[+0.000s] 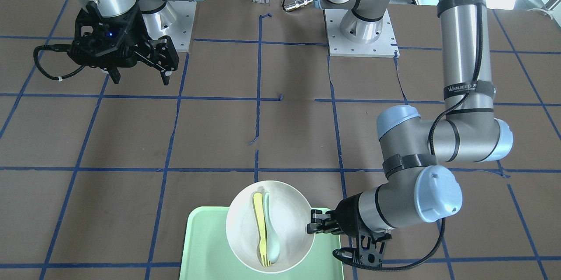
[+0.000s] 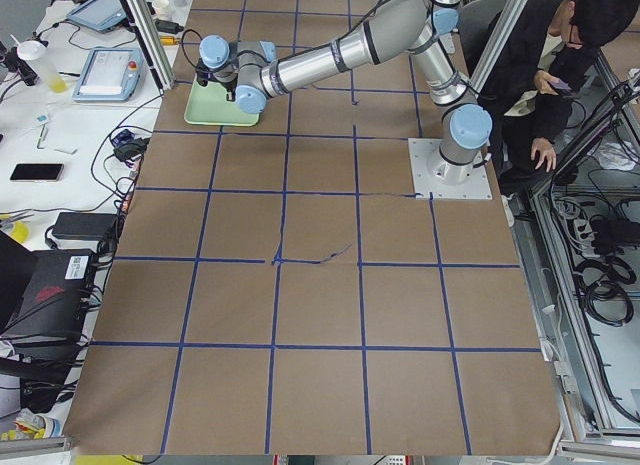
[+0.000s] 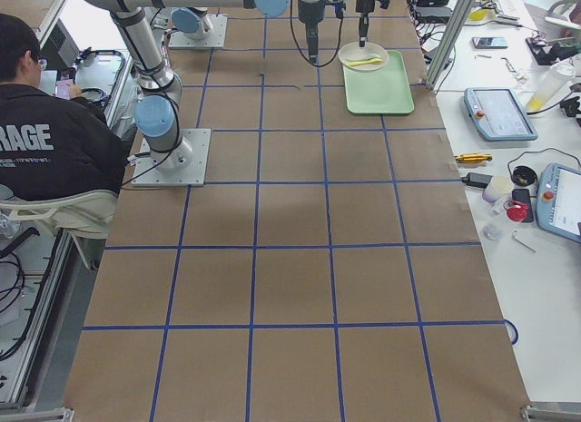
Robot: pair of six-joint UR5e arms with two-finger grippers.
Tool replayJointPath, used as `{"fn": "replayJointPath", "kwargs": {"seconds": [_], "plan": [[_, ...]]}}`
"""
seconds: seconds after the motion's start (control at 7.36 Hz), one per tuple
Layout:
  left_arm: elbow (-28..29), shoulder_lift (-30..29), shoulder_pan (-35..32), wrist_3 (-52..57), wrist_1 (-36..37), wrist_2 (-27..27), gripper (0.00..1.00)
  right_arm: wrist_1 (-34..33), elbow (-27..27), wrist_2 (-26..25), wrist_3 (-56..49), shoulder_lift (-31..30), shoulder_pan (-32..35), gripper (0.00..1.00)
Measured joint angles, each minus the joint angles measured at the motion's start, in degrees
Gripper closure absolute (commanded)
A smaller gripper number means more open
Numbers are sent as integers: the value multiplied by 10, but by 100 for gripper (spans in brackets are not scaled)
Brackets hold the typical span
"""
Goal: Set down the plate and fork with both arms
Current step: 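Carry the plate with the left gripper onto the green tray, then lower the plate onto the tray and open the left gripper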
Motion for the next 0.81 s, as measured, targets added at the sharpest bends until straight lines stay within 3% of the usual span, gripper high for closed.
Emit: {"fn": "replayJointPath", "kwargs": {"seconds": [0.27, 0.81], "plan": [[22, -46, -7, 26, 12, 33, 100, 0, 0, 0, 0, 0, 0, 0], [62, -73, -8, 10, 25, 44, 100, 0, 0, 0, 0, 1, 0, 0]]}}
